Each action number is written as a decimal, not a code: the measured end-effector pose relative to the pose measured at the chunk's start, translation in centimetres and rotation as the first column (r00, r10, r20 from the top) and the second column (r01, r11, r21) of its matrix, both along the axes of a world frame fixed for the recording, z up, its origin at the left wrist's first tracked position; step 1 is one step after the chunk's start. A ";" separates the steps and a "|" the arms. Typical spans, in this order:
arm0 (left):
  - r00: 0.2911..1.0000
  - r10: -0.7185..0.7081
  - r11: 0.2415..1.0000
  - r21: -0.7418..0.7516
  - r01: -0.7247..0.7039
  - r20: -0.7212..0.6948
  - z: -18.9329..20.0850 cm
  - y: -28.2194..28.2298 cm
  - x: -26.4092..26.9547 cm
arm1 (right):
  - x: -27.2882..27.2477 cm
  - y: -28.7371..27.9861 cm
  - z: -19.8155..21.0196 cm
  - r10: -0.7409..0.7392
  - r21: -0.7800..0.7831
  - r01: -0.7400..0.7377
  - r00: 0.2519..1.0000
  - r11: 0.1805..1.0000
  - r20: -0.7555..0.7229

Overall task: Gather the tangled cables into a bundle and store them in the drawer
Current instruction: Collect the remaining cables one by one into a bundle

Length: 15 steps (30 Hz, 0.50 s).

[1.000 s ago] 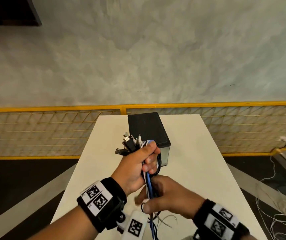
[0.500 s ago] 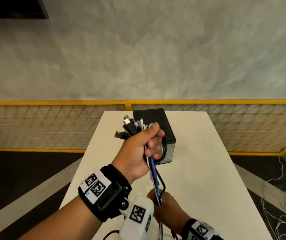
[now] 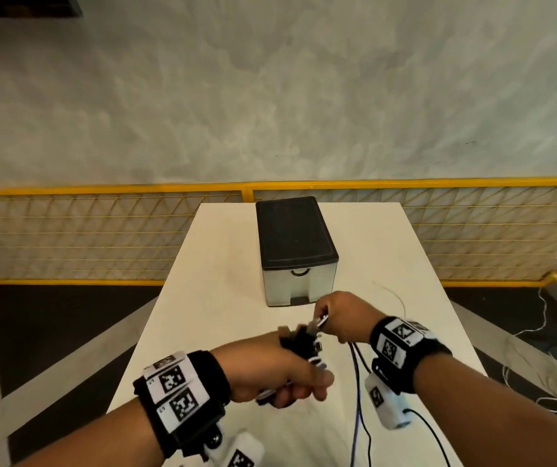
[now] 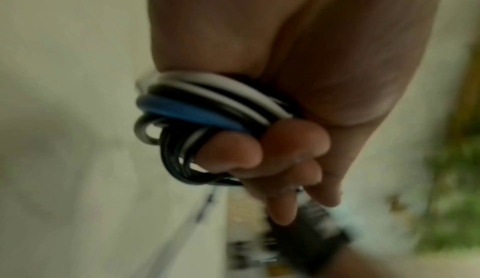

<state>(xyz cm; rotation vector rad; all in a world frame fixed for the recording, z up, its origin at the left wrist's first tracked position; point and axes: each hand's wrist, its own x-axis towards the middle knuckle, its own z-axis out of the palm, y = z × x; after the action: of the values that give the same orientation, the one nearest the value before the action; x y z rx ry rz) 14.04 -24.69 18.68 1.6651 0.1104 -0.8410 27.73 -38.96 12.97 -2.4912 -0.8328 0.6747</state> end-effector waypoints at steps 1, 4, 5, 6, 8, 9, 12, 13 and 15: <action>0.998 -0.055 0.988 0.144 0.050 0.035 -0.8 0.0 0.1 | 0.1 0.2 0.5 0.008 -0.021 -0.008 0.999 1.000 0.040; 0.990 -0.049 0.917 0.399 -0.008 0.134 -3.5 0.6 0.9 | 0.2 0.7 1.2 -0.015 -0.035 0.017 0.998 0.999 0.066; 0.981 -0.027 0.897 0.437 -0.060 0.191 -4.2 1.0 1.2 | 0.1 0.7 1.3 -0.023 -0.009 0.023 0.999 1.000 0.033; 0.968 0.002 0.891 0.440 -0.116 0.251 -4.8 1.4 1.5 | -0.1 0.8 1.5 -0.025 0.022 0.025 1.000 0.999 -0.003; 0.933 0.121 0.911 0.336 -0.240 0.338 -5.5 2.0 2.2 | -0.8 0.7 1.8 -0.019 0.107 0.026 0.997 0.994 -0.070; 0.913 0.197 0.915 0.266 -0.302 0.358 -5.6 2.1 2.5 | -1.3 0.7 1.9 -0.019 0.166 0.036 0.994 0.985 -0.104; 0.834 0.403 0.880 0.090 -0.466 0.377 -5.0 2.0 2.9 | -2.6 0.3 2.5 -0.044 0.311 0.094 0.986 0.946 -0.163; 0.798 0.474 0.851 0.039 -0.524 0.372 -4.7 1.7 3.1 | -2.9 0.3 2.8 -0.050 0.339 0.104 0.985 0.935 -0.163; 0.704 0.628 0.762 -0.075 -0.644 0.331 -4.2 1.2 3.5 | -3.8 0.4 3.1 -0.069 0.366 0.105 0.991 0.925 -0.112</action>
<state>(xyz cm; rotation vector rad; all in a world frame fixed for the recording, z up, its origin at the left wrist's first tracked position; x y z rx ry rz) 17.53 -23.49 14.47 1.6276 0.4466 -0.0132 23.91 -38.54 16.06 -2.1228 -0.7314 0.5450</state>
